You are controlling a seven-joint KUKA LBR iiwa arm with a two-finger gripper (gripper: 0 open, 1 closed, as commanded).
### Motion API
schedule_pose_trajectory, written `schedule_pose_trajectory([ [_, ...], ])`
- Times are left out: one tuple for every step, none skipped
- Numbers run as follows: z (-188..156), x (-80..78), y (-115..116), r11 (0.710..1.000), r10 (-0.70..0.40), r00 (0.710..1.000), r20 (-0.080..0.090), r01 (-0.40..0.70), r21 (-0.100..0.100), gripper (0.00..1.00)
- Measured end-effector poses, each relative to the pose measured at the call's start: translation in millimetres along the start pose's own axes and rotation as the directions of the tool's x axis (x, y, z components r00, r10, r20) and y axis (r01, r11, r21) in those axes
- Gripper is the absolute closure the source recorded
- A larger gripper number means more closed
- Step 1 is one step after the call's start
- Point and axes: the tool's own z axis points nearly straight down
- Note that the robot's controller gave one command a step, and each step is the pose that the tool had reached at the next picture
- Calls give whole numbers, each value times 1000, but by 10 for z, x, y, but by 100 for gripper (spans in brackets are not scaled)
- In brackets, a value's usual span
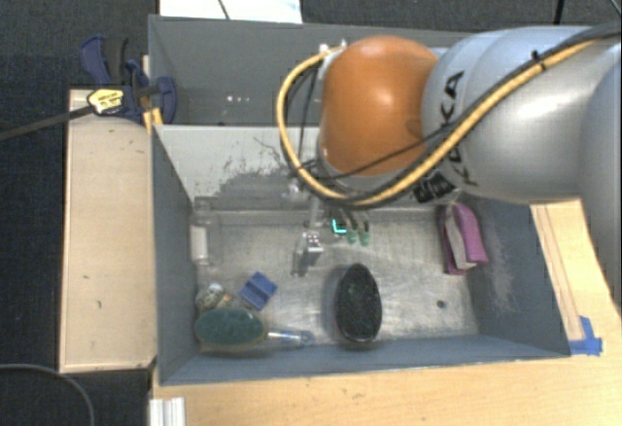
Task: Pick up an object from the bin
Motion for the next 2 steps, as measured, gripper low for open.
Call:
schedule_pose_trajectory([
  [1193, 223, 252, 995, -100, 995, 12, 100, -1, 0],
  [1212, 236, 254, 996, -94, 996, 8, 94, -1, 100],
])
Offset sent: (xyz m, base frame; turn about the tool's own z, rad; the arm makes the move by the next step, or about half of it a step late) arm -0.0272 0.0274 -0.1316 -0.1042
